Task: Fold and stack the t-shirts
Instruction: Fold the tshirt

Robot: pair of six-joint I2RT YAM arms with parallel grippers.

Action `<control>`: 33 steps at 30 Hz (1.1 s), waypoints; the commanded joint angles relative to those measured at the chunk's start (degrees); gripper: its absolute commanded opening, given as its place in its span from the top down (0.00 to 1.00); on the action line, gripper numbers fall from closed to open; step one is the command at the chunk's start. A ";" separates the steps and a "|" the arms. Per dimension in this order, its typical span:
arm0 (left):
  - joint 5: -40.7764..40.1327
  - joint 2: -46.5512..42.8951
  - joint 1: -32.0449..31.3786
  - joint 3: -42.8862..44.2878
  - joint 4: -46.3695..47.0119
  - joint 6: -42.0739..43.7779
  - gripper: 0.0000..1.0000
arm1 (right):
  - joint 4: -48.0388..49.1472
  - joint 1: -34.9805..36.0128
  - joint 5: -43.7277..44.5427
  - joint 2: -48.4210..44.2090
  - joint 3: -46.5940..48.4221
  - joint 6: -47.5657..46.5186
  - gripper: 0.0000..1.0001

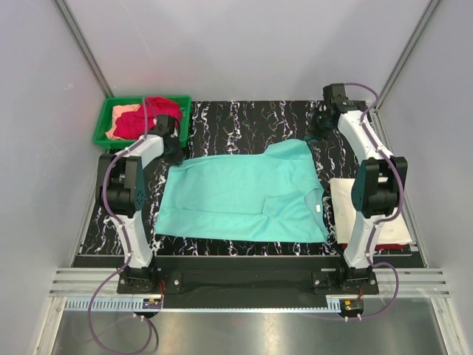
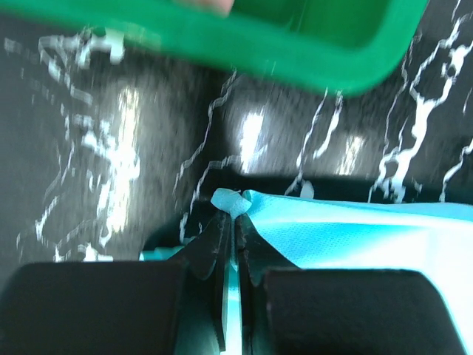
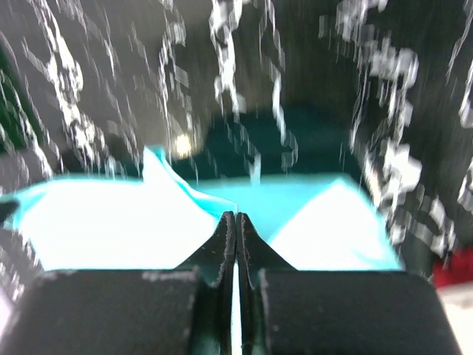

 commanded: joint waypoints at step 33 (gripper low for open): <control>-5.86 -26.81 -0.48 -24.42 3.63 -6.65 1.00 | -3.16 0.17 -7.82 -30.82 -37.79 3.85 1.00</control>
